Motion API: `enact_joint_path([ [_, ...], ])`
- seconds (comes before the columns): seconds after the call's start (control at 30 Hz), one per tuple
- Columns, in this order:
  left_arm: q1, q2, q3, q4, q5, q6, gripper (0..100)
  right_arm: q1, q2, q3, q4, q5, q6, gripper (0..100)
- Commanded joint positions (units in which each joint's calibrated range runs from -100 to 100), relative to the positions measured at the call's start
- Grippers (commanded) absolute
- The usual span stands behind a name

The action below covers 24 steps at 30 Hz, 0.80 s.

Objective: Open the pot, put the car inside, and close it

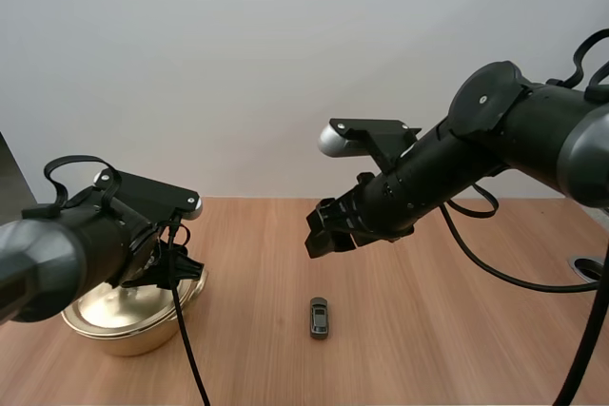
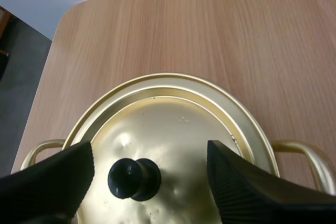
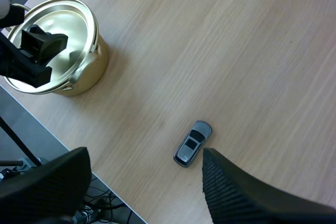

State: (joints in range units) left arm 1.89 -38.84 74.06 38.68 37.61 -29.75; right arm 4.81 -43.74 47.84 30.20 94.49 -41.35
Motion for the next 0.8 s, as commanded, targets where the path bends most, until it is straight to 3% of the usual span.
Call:
enact_joint_path([
  [0.0,0.08,0.8,0.0,0.5,-0.2,0.0,100,0.0,-0.1,0.0,0.0,1.0,-0.1,100],
  [0.23,0.08,4.8,0.0,3.8,0.9,-5.2,100,0.0,-0.1,0.0,0.0,2.5,-0.1,100],
  [0.67,0.08,5.1,0.0,5.6,3.7,-5.9,100,0.0,-0.1,0.0,0.0,2.5,-0.1,100],
  [0.7,0.08,5.1,0.0,5.5,4.2,-6.1,86,0.0,-0.1,0.0,0.0,2.5,-0.1,100],
  [0.77,0.08,5.1,0.0,5.5,5.3,-7.5,39,0.0,-0.1,0.0,0.0,2.5,-0.1,100],
])
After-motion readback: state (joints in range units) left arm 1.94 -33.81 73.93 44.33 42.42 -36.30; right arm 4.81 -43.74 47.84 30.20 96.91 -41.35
